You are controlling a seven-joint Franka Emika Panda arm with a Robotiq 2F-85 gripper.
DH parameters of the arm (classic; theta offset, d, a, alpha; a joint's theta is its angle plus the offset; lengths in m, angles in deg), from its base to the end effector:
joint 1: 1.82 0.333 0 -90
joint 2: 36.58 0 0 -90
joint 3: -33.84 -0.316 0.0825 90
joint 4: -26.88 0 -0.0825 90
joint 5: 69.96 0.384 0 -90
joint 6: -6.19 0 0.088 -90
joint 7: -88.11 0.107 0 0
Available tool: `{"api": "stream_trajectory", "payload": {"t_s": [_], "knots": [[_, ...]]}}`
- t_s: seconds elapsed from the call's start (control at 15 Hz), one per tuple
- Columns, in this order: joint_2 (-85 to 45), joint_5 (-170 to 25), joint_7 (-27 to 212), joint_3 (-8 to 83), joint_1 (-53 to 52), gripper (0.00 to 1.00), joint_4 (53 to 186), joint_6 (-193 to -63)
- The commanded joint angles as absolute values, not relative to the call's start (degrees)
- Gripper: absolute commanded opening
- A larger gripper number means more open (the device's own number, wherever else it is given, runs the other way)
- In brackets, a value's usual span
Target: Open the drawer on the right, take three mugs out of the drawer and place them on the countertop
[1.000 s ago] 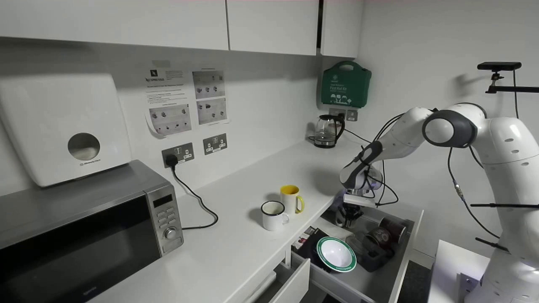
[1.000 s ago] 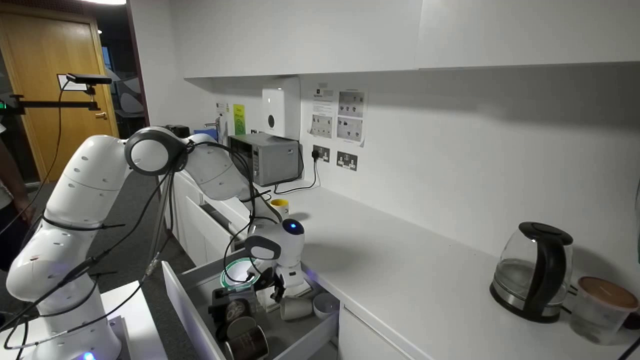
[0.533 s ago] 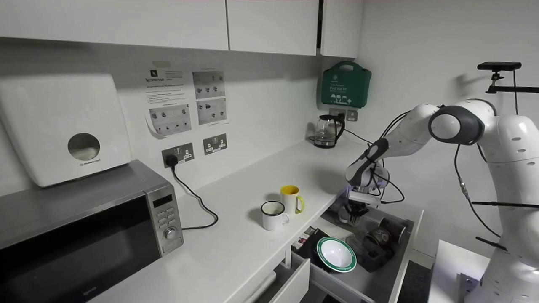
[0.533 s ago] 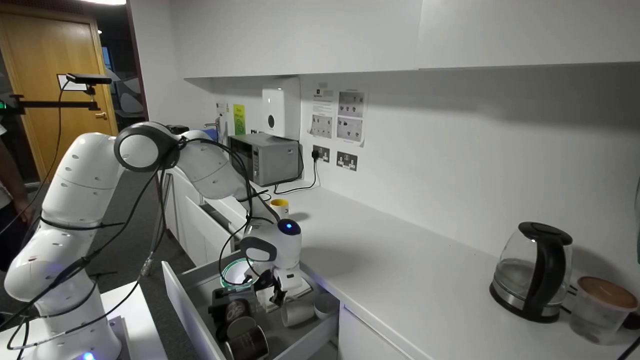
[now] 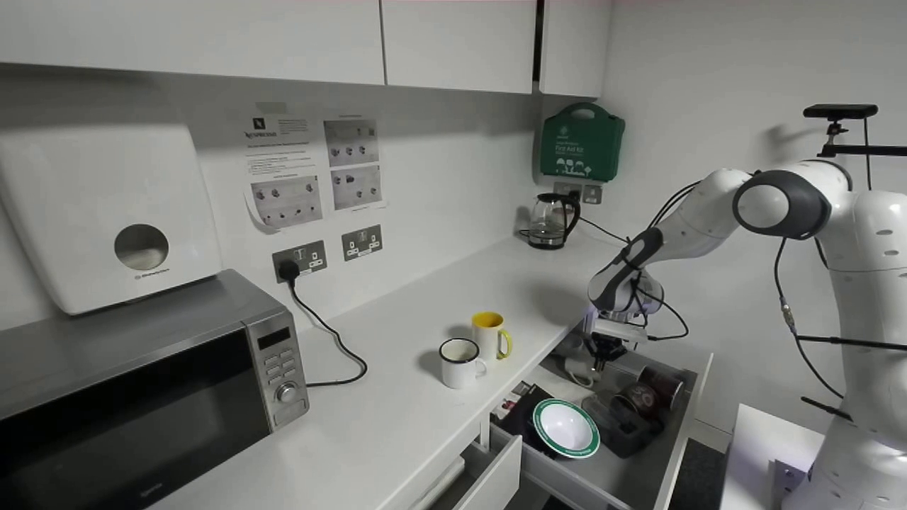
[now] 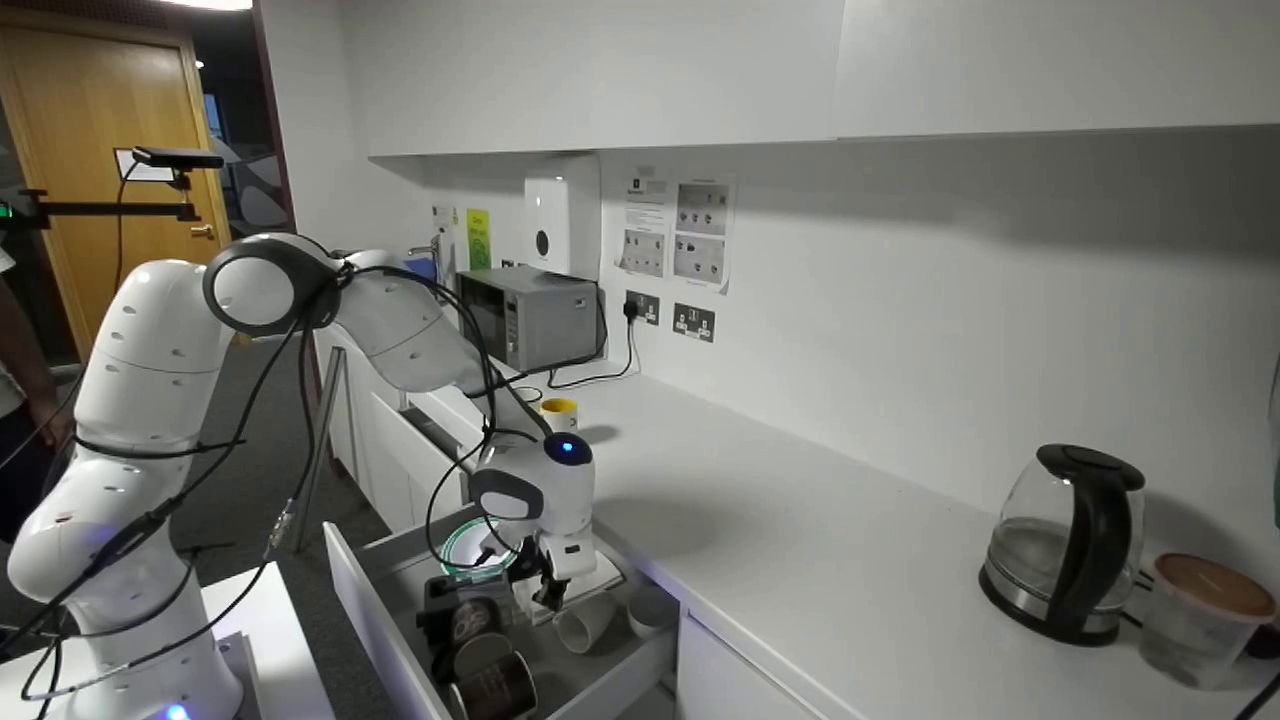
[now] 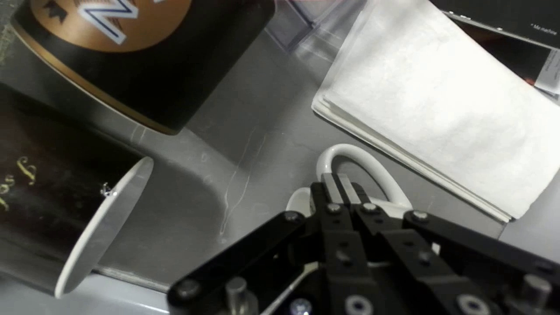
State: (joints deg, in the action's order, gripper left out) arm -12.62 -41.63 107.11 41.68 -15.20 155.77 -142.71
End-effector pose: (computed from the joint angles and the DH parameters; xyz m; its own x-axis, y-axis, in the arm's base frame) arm 0.4909 -0.2037 0.1729 0.4357 -0.8891 -0.1400 -0.8983 -0.4197 -0.1305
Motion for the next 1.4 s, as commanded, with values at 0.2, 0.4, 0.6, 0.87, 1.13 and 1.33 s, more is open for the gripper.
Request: {"api": "stream_trajectory", "payload": {"t_s": [0.2, 0.4, 0.6, 0.87, 1.13, 1.33], "knots": [[-17.2, -41.5, 105.6, 42.2, -15.2, 0.47, 159.8, -144.5], [-17.4, -41.6, 105.7, 42.3, -15.2, 0.71, 159.9, -144.7], [-16.9, -41.6, 105.9, 42.4, -15.0, 0.93, 159.9, -147.1], [-15.6, -40.9, 105.0, 41.7, -15.2, 1.00, 160.5, -155.6], [-14.5, -39.9, 103.9, 40.1, -16.3, 1.00, 161.1, -162.3], [-14.0, -37.9, 102.5, 37.3, -18.4, 1.00, 160.9, -163.8]]}}
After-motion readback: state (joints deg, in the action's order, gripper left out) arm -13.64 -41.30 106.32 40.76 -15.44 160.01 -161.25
